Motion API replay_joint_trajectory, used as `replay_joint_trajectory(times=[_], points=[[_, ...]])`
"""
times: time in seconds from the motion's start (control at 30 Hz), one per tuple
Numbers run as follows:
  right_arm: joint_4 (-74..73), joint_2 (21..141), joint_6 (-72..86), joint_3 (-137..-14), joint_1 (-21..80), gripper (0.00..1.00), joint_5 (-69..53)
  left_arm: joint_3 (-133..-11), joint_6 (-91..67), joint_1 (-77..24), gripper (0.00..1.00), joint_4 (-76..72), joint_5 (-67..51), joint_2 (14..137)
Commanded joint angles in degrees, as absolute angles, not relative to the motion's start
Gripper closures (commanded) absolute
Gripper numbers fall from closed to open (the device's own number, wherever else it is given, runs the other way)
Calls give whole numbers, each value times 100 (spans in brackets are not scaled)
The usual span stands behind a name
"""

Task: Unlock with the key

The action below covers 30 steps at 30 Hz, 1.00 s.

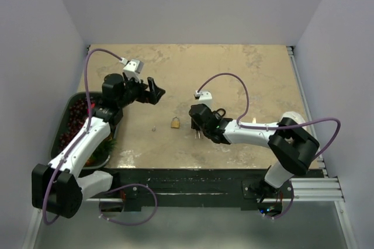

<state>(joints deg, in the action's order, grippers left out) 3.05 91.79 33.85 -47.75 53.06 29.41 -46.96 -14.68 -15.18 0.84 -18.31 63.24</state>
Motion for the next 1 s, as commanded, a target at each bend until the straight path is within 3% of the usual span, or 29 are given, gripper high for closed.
replay_joint_trajectory(times=[0.0, 0.5, 0.8, 0.97], points=[[1300, 8947, 2927, -4659, 5353, 89, 2804, -4579, -2336, -1529, 5, -613, -2855, 7055], [2329, 8543, 2224, -4114, 5396, 89, 2373, -5334, -3489, -2074, 10, -905, -3814, 9341], [2382, 8367, 2127, -3990, 5405, 89, 2417, -5537, -3771, -2443, 12, -1178, -3937, 9870], [2417, 8297, 2101, -3964, 5405, 90, 2426, -5519, -3814, -2628, 21, -1292, -4095, 10054]])
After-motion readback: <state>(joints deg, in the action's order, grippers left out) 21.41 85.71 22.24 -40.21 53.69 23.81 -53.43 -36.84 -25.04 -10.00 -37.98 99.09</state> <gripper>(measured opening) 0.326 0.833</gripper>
